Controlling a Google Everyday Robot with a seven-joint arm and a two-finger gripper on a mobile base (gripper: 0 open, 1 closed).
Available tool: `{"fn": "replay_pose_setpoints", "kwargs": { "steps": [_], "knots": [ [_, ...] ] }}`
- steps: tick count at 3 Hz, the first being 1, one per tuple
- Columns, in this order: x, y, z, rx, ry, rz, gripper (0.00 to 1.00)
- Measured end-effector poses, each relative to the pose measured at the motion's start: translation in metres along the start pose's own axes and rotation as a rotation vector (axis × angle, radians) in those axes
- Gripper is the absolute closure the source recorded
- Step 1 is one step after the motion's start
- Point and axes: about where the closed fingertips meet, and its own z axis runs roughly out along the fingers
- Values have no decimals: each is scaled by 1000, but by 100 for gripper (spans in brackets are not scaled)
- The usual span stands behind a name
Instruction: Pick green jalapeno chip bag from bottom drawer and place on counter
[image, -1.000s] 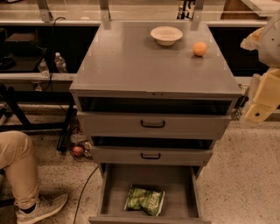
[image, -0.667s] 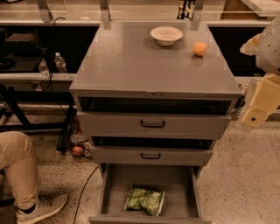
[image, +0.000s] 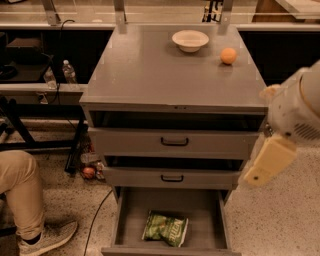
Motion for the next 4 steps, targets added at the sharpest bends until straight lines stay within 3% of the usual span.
{"fn": "replay_pose_setpoints", "kwargs": {
  "steps": [1, 2, 4],
  "knots": [
    [11, 36, 74, -10, -58, 58, 0],
    [11, 36, 74, -10, -58, 58, 0],
    [37, 58, 137, -73, -85, 115, 0]
  ]
}}
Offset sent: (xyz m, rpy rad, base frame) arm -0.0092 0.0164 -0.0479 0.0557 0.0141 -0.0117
